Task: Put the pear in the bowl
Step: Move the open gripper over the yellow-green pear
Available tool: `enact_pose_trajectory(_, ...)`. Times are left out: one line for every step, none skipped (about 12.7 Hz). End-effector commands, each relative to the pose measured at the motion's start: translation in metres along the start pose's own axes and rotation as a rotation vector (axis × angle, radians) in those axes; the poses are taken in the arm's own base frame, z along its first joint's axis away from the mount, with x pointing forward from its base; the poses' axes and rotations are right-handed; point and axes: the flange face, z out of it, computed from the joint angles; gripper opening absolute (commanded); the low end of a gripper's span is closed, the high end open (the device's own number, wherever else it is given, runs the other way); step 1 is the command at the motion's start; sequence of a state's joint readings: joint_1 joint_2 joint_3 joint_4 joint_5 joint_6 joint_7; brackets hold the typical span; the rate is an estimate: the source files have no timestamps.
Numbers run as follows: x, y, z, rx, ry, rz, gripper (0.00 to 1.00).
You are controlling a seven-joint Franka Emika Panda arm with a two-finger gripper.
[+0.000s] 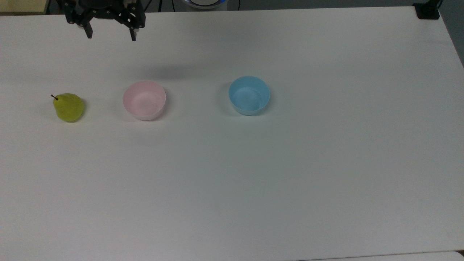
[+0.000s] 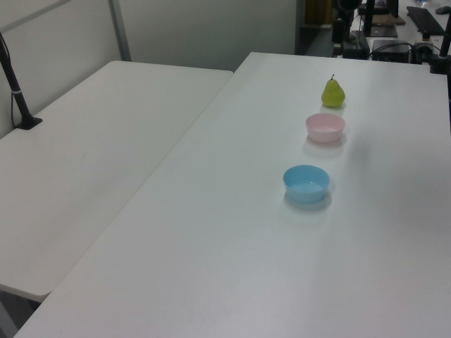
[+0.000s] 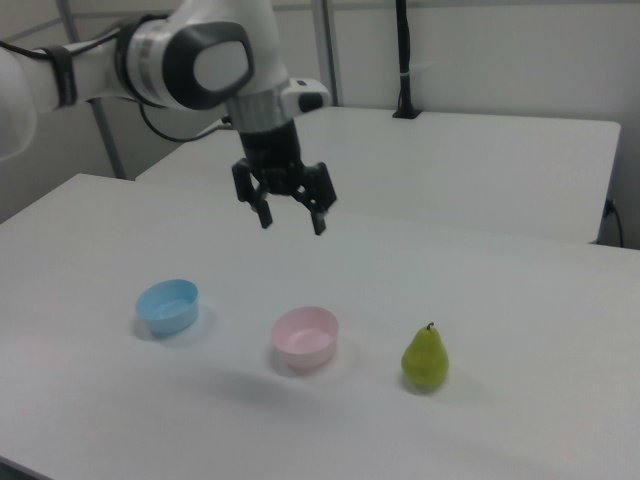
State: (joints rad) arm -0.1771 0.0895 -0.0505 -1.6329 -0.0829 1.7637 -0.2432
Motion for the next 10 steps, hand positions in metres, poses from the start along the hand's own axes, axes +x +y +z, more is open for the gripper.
enact_pose_trajectory(0.007, 0.028, 0.024, -0.006, 0.004, -0.041, 1.00)
enact_pose_trajectory(0.008, 0.042, 0.036, -0.007, 0.000, -0.046, 1.00)
enact_pose_trajectory(0.009, 0.053, 0.044, -0.010, 0.004, -0.047, 1.00)
enact_pose_trajectory(0.012, 0.066, 0.057, -0.014, 0.010, -0.048, 1.00)
enact_pose_trajectory(0.014, 0.075, 0.068, -0.014, 0.007, -0.048, 1.00)
enact_pose_trajectory(0.019, 0.082, 0.082, -0.016, 0.002, -0.062, 1.00)
enact_pose_trajectory(0.024, 0.098, 0.093, -0.019, 0.002, -0.065, 1.00)
enact_pose_trajectory(0.025, 0.103, 0.103, -0.016, -0.011, -0.068, 1.00)
enact_pose_trajectory(0.027, 0.108, 0.121, -0.010, -0.032, -0.073, 1.00)
enact_pose_trajectory(0.028, 0.117, 0.128, -0.023, -0.016, -0.075, 1.00)
